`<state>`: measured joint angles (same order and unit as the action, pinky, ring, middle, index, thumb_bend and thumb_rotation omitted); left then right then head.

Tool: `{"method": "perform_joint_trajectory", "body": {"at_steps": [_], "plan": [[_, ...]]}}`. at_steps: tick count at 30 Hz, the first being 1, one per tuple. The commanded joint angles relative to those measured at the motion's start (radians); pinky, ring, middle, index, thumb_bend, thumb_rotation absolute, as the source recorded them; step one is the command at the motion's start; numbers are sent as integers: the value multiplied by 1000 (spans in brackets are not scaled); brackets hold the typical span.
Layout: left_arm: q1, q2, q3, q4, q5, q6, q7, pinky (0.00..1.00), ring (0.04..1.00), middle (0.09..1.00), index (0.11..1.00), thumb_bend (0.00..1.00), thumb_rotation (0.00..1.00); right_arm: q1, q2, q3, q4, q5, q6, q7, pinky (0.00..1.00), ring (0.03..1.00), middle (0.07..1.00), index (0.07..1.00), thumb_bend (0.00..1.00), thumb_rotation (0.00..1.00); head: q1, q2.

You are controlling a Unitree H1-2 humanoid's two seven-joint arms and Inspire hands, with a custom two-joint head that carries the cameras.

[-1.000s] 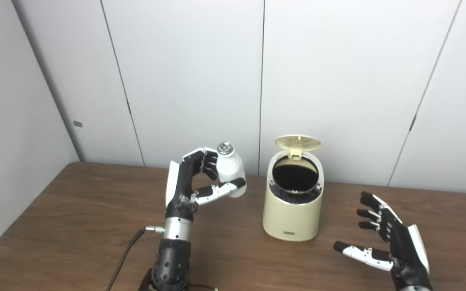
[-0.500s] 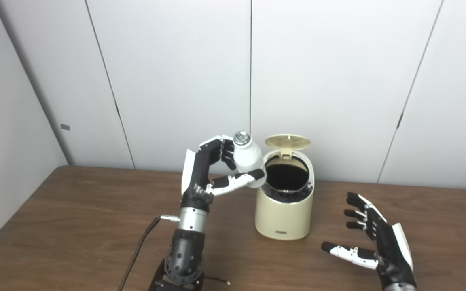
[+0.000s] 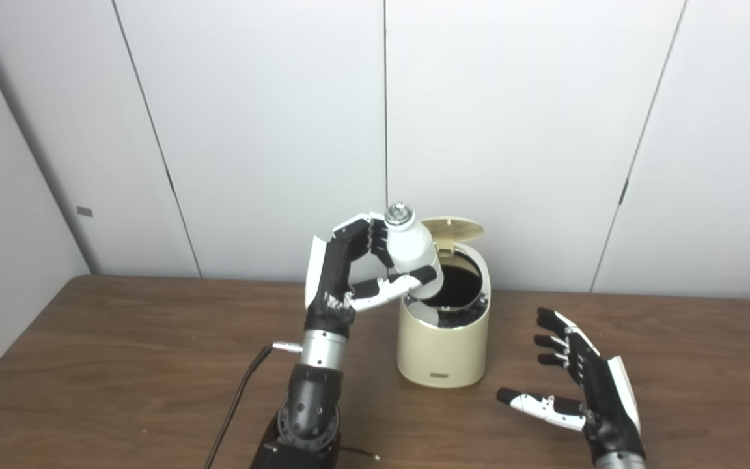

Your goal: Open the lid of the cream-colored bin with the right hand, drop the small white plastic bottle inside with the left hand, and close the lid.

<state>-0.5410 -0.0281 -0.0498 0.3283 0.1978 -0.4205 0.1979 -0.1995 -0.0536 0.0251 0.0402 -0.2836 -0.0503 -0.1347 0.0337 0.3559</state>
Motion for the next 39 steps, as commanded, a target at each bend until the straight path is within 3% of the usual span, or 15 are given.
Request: {"method": "perform_joint_trajectory", "body": {"at_steps": [1,10,25,30,36,39], "plan": [[-61,2,-10,-4,12,-48,22,364,432,465,514,503,0,-37,8,1,-24,2,-58,-18,693,780,842,829,753,99,-1,-2],[-83,15,-76,61,16,-49,114,330,408,467,523,501,0,-39,9,5,-20,4,-67,-25,683,777,846,832,747,99,-6,3],[-151,85,-285,220,2,-49,354,347,405,458,519,502,0,-42,14,2,-32,18,-55,-24,694,782,847,839,763,114,-7,1],[-180,122,-391,272,41,-50,492,279,374,445,523,499,0,-39,17,3,-41,12,-50,-27,688,778,846,836,769,133,-11,5],[-222,165,-546,341,83,-50,687,254,355,462,529,497,0,-39,16,1,-41,17,-54,-26,690,774,844,834,773,135,-13,7],[-238,177,-606,369,82,-50,748,285,369,481,526,499,0,-39,16,0,-43,16,-56,-28,688,773,841,833,772,131,-11,11]]}}
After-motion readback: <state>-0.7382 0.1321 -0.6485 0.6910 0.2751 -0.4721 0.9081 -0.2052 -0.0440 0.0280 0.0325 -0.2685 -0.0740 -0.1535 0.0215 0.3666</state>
